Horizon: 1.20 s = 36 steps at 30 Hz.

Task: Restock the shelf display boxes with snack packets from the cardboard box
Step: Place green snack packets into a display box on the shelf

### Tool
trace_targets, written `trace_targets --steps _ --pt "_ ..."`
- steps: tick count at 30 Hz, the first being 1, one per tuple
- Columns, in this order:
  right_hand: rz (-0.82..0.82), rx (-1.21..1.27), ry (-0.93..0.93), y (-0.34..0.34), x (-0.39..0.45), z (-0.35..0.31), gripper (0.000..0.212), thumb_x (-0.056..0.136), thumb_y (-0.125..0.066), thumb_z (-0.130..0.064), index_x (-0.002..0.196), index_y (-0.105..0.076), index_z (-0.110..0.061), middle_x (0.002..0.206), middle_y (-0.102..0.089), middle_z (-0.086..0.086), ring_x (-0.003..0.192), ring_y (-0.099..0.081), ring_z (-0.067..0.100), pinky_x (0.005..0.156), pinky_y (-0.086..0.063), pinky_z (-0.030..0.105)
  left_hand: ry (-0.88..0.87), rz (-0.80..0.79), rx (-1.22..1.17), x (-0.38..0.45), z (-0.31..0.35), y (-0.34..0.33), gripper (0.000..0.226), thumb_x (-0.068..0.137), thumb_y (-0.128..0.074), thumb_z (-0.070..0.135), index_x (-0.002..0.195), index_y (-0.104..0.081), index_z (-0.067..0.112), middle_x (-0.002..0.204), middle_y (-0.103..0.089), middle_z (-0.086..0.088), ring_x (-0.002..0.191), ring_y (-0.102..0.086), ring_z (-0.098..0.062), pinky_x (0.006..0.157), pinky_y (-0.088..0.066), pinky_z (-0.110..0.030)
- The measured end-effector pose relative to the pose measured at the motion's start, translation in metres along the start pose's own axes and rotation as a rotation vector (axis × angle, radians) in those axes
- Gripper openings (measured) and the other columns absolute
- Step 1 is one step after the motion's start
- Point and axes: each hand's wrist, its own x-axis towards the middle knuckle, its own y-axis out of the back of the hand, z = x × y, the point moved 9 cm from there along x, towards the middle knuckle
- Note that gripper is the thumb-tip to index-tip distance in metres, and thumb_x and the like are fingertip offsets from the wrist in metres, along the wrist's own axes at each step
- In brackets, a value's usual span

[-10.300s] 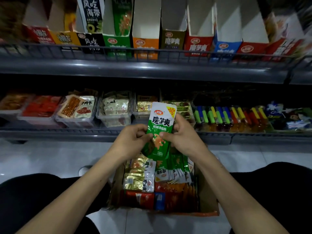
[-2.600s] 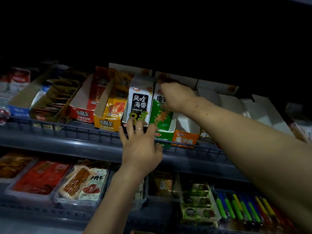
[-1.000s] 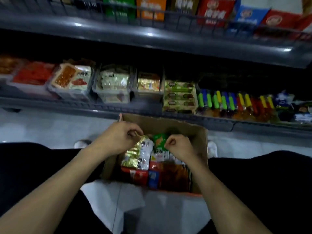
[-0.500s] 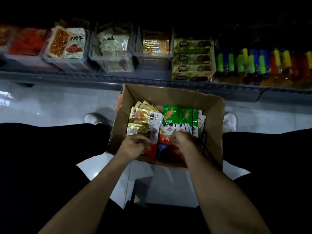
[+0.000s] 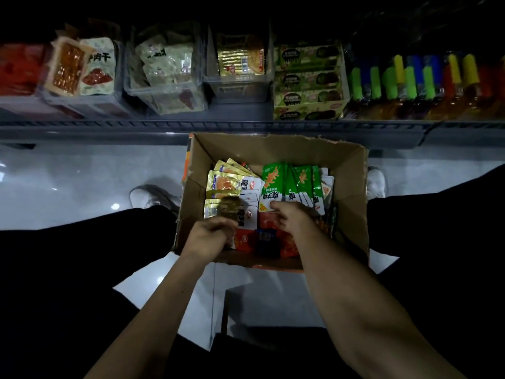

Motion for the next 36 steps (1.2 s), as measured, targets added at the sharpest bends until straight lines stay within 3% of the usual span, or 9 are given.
trace_targets --steps 3,7,12,17,20,26,29,33,36 --pt "0.139 -0.321 0.100 0.009 0.003 -0.011 0.029 0.095 -0.059 -0.021 0.118 -0.060 -0.004 0.084 -0.062 0.008 0.063 -0.054 0.015 0.049 -0.043 0.021 -0.030 -0.004 0.010 0.005 0.007 0.003 0.028 0.091 -0.056 0.000 0.083 -0.075 0.018 0.085 -0.071 0.002 0.084 -0.063 -0.015 0.070 -0.049 -0.017" --pt "0.512 -0.684 0.567 0.040 -0.025 -0.049 0.026 0.088 -0.065 -0.021 0.106 -0.069 -0.003 0.114 -0.064 0.017 0.101 -0.063 0.032 0.075 -0.045 0.024 -0.144 0.016 0.135 0.016 0.020 0.007 0.035 0.087 -0.064 0.007 0.070 -0.073 0.036 0.089 -0.073 0.009 0.091 -0.065 -0.013 0.092 -0.051 -0.030" --pt "0.265 -0.614 1.007 0.039 -0.076 -0.068 0.012 0.095 -0.058 -0.016 0.105 -0.062 -0.011 0.099 -0.069 0.011 0.089 -0.059 0.017 0.071 -0.040 0.026 -0.300 0.043 0.391 0.011 0.043 -0.010 0.020 0.089 -0.060 0.011 0.102 -0.071 0.021 0.107 -0.071 -0.003 0.103 -0.064 -0.020 0.081 -0.043 -0.016" --pt "-0.007 -0.461 0.958 0.028 -0.114 -0.078 0.004 0.097 -0.057 -0.013 0.097 -0.056 -0.017 0.098 -0.066 0.002 0.089 -0.061 0.007 0.074 -0.046 0.024 -0.416 0.054 0.639 0.017 0.060 -0.019 0.070 0.078 -0.073 0.029 0.140 -0.039 0.030 0.134 -0.051 -0.012 0.122 -0.049 -0.034 0.098 -0.046 -0.044" --pt "-0.103 -0.377 0.894 0.021 -0.117 -0.081 0.012 0.094 -0.060 -0.011 0.089 -0.059 -0.022 0.108 -0.067 0.006 0.096 -0.064 0.012 0.084 -0.052 0.029 -0.374 -0.029 0.686 0.019 0.059 -0.030 0.038 0.083 -0.070 0.035 0.119 -0.062 0.026 0.112 -0.066 -0.005 0.106 -0.060 -0.029 0.087 -0.052 -0.041" --pt "0.291 -0.202 0.784 0.040 -0.064 -0.068 0.024 0.083 -0.066 0.000 0.068 -0.063 -0.019 0.081 -0.070 0.008 0.083 -0.069 0.029 0.079 -0.057 0.043 -0.157 0.067 0.538 0.023 0.028 -0.005 0.033 0.082 -0.070 0.042 0.112 -0.069 0.027 0.101 -0.071 -0.003 0.093 -0.065 -0.024 0.082 -0.055 -0.036" --pt "0.444 -0.532 0.743 0.025 -0.042 -0.062 0.004 0.083 -0.067 -0.013 0.080 -0.070 -0.012 0.088 -0.071 0.009 0.089 -0.066 0.029 0.068 -0.045 0.024 -0.109 0.108 0.376 0.023 0.018 0.007 0.032 0.082 -0.072 0.039 0.110 -0.071 0.025 0.097 -0.070 0.000 0.090 -0.065 -0.020 0.076 -0.051 -0.027" --pt "0.594 -1.089 0.667 0.002 -0.027 -0.062 0.038 0.085 -0.066 -0.042 0.105 -0.064 -0.010 0.108 -0.062 0.010 0.100 -0.061 0.030 0.071 -0.041 0.030 -0.064 0.119 0.197 0.021 0.007 0.014 0.032 0.081 -0.075 0.036 0.110 -0.071 0.021 0.097 -0.068 0.003 0.094 -0.064 -0.018 0.079 -0.049 -0.026" --pt "0.655 -1.243 0.540 -0.001 -0.009 -0.057 0.048 0.085 -0.068 -0.037 0.119 -0.047 -0.011 0.123 -0.048 0.015 0.108 -0.052 0.033 0.083 -0.045 0.038 -0.027 0.098 0.045 0.022 -0.001 0.014 0.023 0.080 -0.077 0.032 0.100 -0.074 0.021 0.094 -0.073 0.002 0.088 -0.068 -0.015 0.081 -0.054 -0.028"
